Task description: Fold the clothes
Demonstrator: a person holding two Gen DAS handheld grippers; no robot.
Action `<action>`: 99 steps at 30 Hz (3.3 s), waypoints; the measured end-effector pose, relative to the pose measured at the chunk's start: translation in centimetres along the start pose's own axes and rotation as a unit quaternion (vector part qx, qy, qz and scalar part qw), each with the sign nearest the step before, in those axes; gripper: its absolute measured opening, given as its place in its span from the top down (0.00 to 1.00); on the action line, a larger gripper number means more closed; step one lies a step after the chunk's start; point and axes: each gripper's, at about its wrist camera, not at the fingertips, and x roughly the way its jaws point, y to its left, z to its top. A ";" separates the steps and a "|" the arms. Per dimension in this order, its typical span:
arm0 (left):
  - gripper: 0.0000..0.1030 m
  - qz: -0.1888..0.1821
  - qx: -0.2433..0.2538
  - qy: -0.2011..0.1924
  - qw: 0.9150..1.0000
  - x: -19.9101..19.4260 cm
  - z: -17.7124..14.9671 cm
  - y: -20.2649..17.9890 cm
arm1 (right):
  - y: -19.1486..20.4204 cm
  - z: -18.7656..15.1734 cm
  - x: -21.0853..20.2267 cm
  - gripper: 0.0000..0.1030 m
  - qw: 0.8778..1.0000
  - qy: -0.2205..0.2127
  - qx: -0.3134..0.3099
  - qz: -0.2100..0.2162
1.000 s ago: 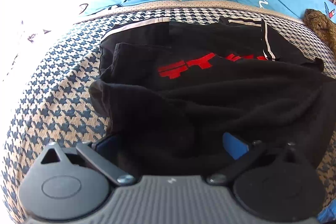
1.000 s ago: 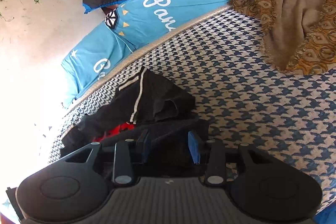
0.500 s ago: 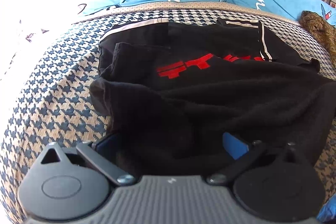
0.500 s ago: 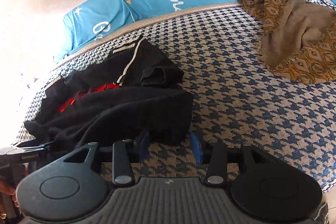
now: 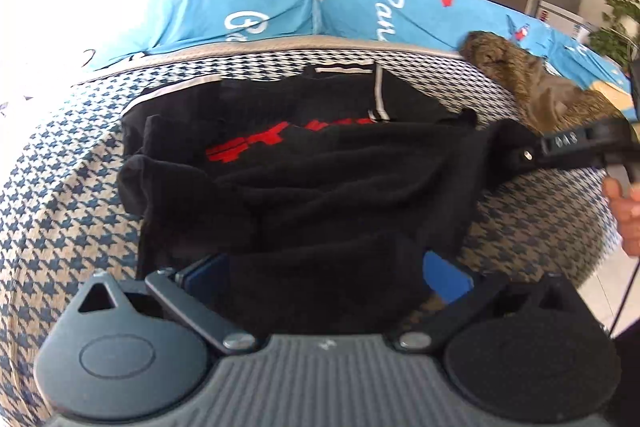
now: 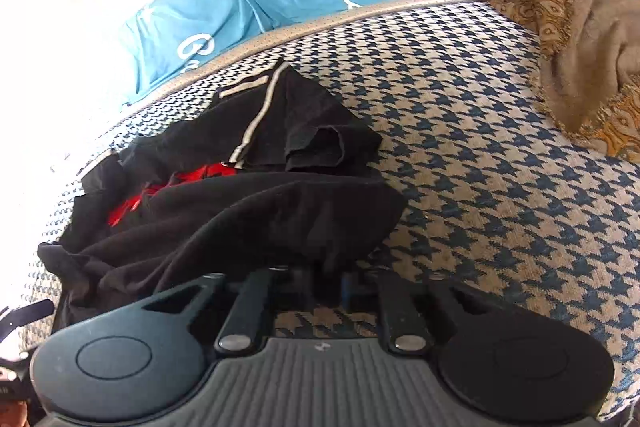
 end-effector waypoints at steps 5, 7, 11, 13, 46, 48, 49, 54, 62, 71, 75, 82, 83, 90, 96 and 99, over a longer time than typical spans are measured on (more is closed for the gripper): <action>0.00 0.013 0.047 0.018 0.999 0.1 -1.8 -2.3 | -0.3 0.3 -2.2 0.90 0.997 -0.036 0.032 0.066; 0.00 0.038 0.041 0.028 0.998 0.6 -2.3 -2.1 | -0.8 0.4 -3.1 0.91 0.992 -0.052 0.059 0.095; 0.00 0.086 0.030 0.030 0.995 0.9 -2.6 -1.1 | -1.9 0.7 -4.9 0.91 0.978 -0.083 0.113 0.152; 0.00 0.116 0.023 0.033 0.992 1.1 -2.6 -0.4 | -2.4 0.8 -5.9 0.91 0.969 -0.099 0.139 0.180; 0.00 0.186 -0.018 0.051 0.981 7.8 6.8 7.1 | -0.8 3.1 -1.2 0.85 0.982 -0.112 0.149 0.024; 0.00 0.190 -0.011 0.054 0.980 8.3 6.8 7.1 | -0.5 3.2 -1.2 0.80 0.983 -0.120 0.140 0.006; 0.00 0.191 -0.010 0.055 0.980 8.4 6.8 7.0 | -0.3 3.3 -1.2 0.72 0.983 -0.125 0.131 -0.009; 0.00 0.193 -0.010 0.063 0.979 9.4 7.0 7.3 | 0.0 3.5 -1.3 0.55 0.981 -0.139 0.099 -0.092; 0.00 0.186 -0.009 0.075 0.980 10.7 7.2 7.9 | 3.8 2.1 -1.0 0.55 0.991 -0.115 -0.051 -0.044; 0.00 0.173 -0.013 0.075 0.982 10.7 7.2 8.3 | 9.0 -1.9 1.4 0.56 0.974 -0.041 -0.219 0.031; 0.00 0.165 -0.018 0.079 0.983 10.9 7.4 8.7 | 11.0 -4.0 2.2 0.56 0.957 -0.020 -0.285 0.044; 0.00 0.155 -0.029 0.083 0.984 11.3 7.7 9.1 | 13.5 -6.5 3.0 0.56 0.919 -0.022 -0.391 0.030; 0.00 0.154 -0.031 0.084 0.984 11.4 7.7 9.1 | 13.8 -6.9 3.2 0.56 0.914 -0.023 -0.405 0.026; 0.00 0.148 -0.042 0.088 0.984 11.6 7.9 9.3 | 14.7 -8.2 4.7 0.56 0.885 -0.025 -0.464 -0.007; 0.00 0.147 -0.044 0.090 0.984 11.6 7.8 9.4 | 15.2 -8.5 5.5 0.56 0.870 -0.041 -0.490 -0.035; 0.00 0.146 -0.045 0.090 0.984 11.6 7.9 9.4 | 15.3 -8.3 5.8 0.58 0.870 -0.039 -0.490 -0.032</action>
